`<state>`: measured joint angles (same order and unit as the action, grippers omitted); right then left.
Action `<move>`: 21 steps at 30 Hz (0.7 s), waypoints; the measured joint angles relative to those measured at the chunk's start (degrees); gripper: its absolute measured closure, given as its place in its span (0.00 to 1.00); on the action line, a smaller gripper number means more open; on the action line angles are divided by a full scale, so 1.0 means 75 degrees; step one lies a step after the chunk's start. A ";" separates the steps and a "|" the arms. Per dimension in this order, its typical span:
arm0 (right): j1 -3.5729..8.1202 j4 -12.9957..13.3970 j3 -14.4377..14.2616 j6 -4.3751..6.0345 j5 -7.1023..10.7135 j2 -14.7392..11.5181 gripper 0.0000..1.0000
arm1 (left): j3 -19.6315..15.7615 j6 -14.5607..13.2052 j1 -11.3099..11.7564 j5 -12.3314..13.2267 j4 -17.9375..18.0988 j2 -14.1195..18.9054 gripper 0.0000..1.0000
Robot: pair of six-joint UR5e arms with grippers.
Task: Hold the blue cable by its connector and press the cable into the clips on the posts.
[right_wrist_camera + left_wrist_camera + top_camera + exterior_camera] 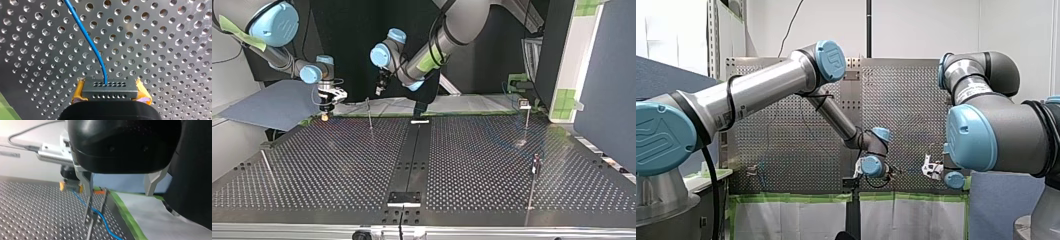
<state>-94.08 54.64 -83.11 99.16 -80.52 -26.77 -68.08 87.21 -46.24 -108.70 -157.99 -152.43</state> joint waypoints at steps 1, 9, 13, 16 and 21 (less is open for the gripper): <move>-0.0001 -0.0002 -0.0001 0.0000 0.0000 0.0000 1.00 | 0.0000 0.0043 -0.0016 0.0047 0.0050 0.0000 0.00; -0.0002 -0.0005 0.0000 0.0000 -0.0002 0.0000 1.00 | 0.0004 0.0546 -0.0122 0.0546 0.0569 -0.0072 0.00; -0.0003 -0.0004 0.0000 0.0000 -0.0003 0.0000 1.00 | 0.0028 0.0807 -0.0107 0.0607 0.0829 -0.0199 0.00; -0.0008 -0.0005 0.0000 0.0000 -0.0002 0.0000 1.00 | 0.0107 0.1011 -0.0099 0.0507 0.1035 -0.0240 0.00; -0.0019 -0.0006 0.0000 0.0000 0.0000 0.0000 1.00 | 0.0259 0.1346 -0.0062 0.0306 0.1336 -0.0365 0.00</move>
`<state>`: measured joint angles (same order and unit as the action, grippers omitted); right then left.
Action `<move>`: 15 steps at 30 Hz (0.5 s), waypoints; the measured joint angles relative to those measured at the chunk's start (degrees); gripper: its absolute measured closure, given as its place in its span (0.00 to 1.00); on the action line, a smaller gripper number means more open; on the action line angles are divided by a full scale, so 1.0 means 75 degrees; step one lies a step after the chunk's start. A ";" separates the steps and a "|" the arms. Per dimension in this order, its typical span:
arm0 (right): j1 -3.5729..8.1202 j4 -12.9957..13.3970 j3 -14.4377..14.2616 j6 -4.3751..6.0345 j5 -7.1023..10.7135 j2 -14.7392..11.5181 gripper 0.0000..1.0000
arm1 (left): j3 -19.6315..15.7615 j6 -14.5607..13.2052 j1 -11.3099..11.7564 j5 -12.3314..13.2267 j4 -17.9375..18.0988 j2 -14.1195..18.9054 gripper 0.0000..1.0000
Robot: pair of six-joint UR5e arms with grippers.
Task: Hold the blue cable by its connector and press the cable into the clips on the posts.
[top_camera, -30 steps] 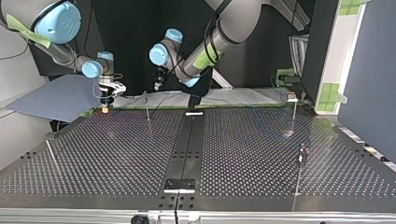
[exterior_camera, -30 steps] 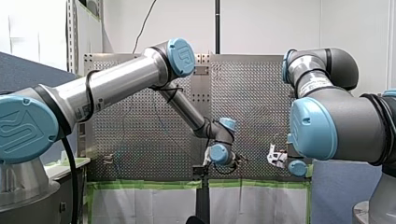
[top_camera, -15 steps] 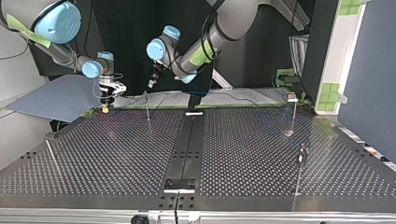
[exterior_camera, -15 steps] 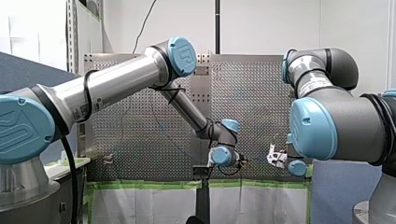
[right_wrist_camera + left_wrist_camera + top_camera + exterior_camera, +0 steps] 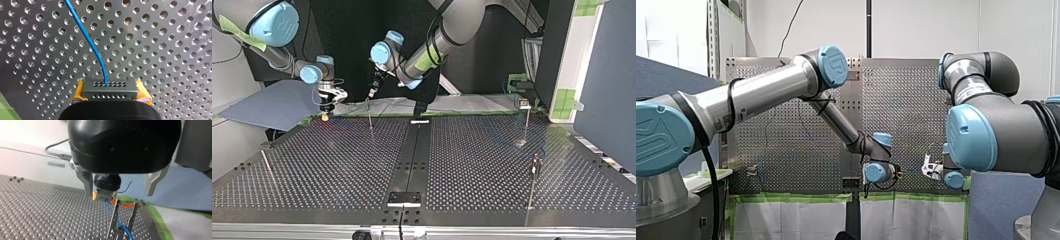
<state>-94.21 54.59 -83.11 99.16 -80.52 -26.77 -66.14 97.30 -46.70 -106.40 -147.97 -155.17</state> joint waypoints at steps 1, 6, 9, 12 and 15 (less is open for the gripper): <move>-0.0002 0.0000 0.0000 0.0000 0.0000 0.0000 1.00 | 0.0021 0.0062 0.0007 -0.0025 0.0030 -0.0033 0.00; -0.0009 0.0000 0.0000 -0.0001 0.0001 0.0000 1.00 | 0.0164 0.0232 0.0028 -0.0096 0.0028 -0.0266 0.00; -0.0028 0.0000 0.0000 -0.0001 0.0000 0.0000 1.00 | 0.0231 0.0250 0.0032 -0.0097 -0.0010 -0.0392 0.00; -0.0040 0.0000 0.0000 0.0000 0.0000 0.0000 1.00 | 0.0256 0.0254 0.0023 -0.0094 -0.0020 -0.0439 0.00; -0.0055 0.0000 0.0000 0.0000 0.0001 0.0000 1.00 | 0.0263 0.0254 0.0017 -0.0098 -0.0014 -0.0452 0.00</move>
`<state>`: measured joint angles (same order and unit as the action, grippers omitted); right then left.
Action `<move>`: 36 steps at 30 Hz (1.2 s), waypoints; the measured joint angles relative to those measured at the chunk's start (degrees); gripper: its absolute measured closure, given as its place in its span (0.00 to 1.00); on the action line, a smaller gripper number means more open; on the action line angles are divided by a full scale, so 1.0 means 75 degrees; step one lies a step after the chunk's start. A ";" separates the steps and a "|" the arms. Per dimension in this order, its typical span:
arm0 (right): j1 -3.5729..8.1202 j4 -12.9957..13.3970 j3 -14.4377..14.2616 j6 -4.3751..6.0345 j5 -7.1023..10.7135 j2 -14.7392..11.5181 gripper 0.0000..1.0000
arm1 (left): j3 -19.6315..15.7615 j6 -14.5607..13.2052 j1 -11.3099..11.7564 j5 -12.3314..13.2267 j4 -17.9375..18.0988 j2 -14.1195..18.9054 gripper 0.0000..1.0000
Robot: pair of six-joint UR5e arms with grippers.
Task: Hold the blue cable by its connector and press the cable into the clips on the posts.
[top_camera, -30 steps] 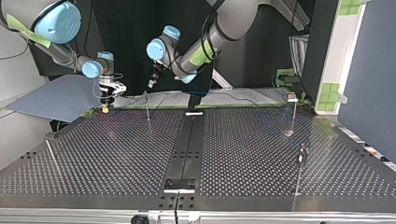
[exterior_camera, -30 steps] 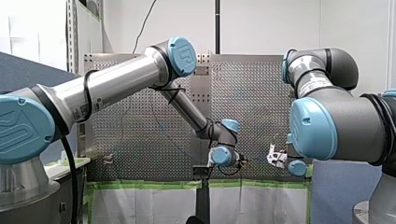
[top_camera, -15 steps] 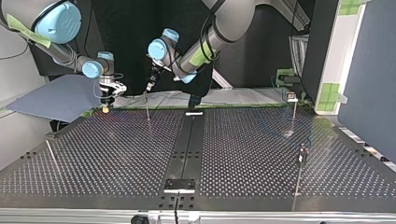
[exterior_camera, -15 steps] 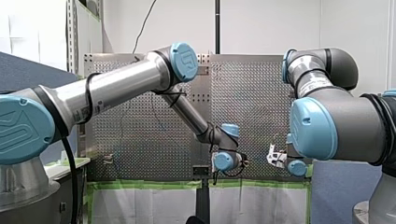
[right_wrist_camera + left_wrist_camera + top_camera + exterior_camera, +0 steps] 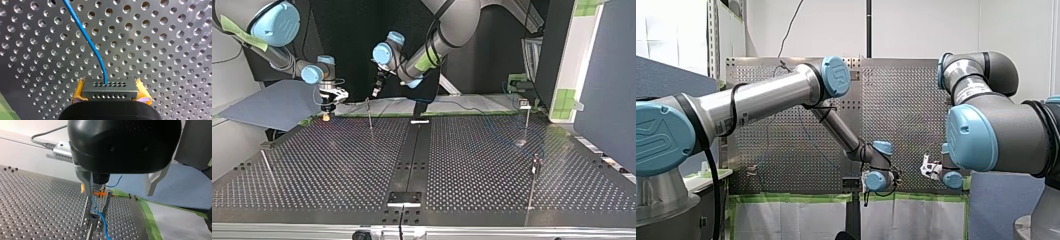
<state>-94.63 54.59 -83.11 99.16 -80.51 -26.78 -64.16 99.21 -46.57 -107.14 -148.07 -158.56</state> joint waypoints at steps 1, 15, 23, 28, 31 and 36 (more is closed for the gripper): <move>-0.0004 0.0000 0.0000 0.0000 0.0000 0.0000 1.00 | 0.0000 -0.0001 0.0000 0.0001 0.0004 -0.0001 0.00; -0.0023 -0.0012 0.0000 0.0005 0.0000 0.0000 1.00 | 0.0094 -0.0220 -0.0065 -0.0023 0.0134 -0.0002 0.00; -0.0030 -0.0062 -0.0001 0.0033 0.0000 0.0000 1.00 | 0.0177 -0.0287 -0.0113 -0.0135 0.0093 -0.0001 0.00; -0.0033 -0.0084 0.0000 0.0035 -0.0001 0.0004 1.00 | 0.0188 -0.0279 -0.0118 -0.0142 0.0080 0.0001 0.00; -0.0034 -0.0101 0.0000 0.0029 0.0000 0.0003 1.00 | 0.0189 -0.0273 -0.0114 -0.0141 0.0059 0.0001 0.00; -0.0036 -0.0114 0.0000 0.0025 0.0000 0.0004 1.00 | 0.0190 -0.0264 -0.0095 -0.0142 0.0036 -0.0002 0.00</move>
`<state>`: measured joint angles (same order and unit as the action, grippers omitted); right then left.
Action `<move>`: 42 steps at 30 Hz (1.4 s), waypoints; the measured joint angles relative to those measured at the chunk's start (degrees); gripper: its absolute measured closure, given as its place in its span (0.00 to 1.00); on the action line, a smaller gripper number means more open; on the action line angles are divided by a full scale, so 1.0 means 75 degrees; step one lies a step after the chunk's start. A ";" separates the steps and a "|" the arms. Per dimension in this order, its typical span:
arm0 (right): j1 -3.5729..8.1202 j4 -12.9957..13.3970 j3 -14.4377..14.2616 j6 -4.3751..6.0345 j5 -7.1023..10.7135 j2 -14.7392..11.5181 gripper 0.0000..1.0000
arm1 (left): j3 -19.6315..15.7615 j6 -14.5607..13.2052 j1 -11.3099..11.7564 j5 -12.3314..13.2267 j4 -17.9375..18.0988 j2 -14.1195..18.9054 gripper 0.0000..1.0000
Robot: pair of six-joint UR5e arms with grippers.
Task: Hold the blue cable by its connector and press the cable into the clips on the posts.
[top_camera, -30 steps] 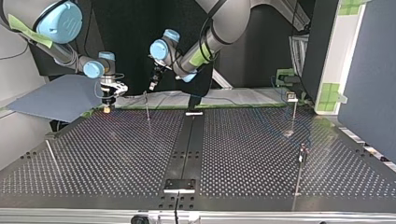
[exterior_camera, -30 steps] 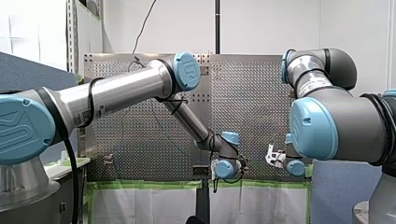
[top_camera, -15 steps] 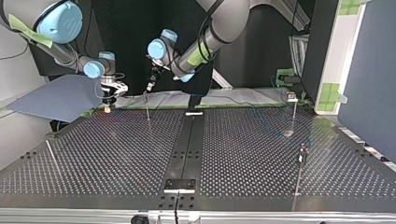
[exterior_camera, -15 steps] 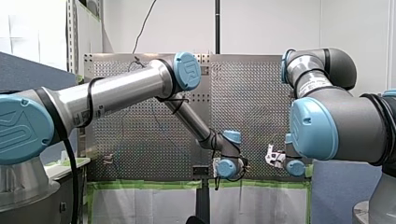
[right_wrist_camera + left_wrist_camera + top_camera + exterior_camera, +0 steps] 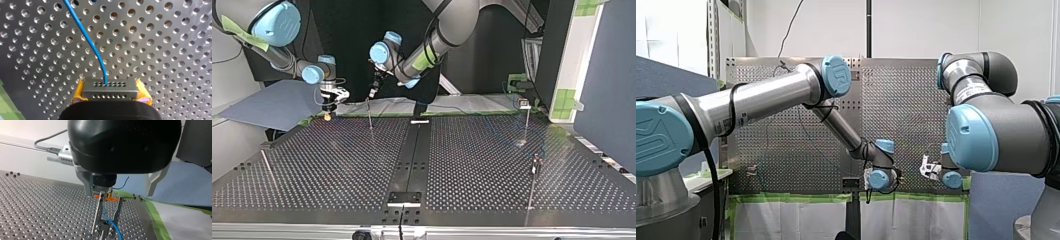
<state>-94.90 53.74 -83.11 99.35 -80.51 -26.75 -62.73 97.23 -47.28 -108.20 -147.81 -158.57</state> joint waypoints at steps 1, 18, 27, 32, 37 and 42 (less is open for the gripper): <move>-0.0003 0.0001 0.0000 0.0001 0.0000 -0.0001 1.00 | 0.0000 0.0004 0.0003 -0.0001 -0.0005 0.0000 0.00; -0.0007 -0.0049 -0.0001 -0.0001 -0.0042 0.0006 1.00 | -0.0628 -0.0249 0.0065 -0.0553 -0.0016 0.0584 0.00; -0.0032 -0.0083 -0.0001 -0.0011 -0.0032 0.0007 1.00 | -0.1245 0.0160 0.0104 -0.0754 0.0554 0.1202 0.00; -0.0040 -0.0095 0.0000 -0.0009 -0.0016 0.0007 1.00 | -0.1563 0.0473 0.0143 -0.0769 0.0407 0.1518 0.00; -0.0042 -0.0097 0.0000 -0.0012 -0.0003 0.0007 1.00 | -0.1891 0.0770 0.0181 -0.0794 0.0094 0.1849 0.00; -0.0057 -0.0097 0.0000 -0.0018 -0.0001 0.0007 1.00 | -0.2236 0.0872 0.0199 -0.0799 -0.0249 0.2192 0.00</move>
<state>-95.32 53.01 -83.11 99.21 -80.52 -26.69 -79.51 103.77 -45.79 -114.19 -149.67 -142.13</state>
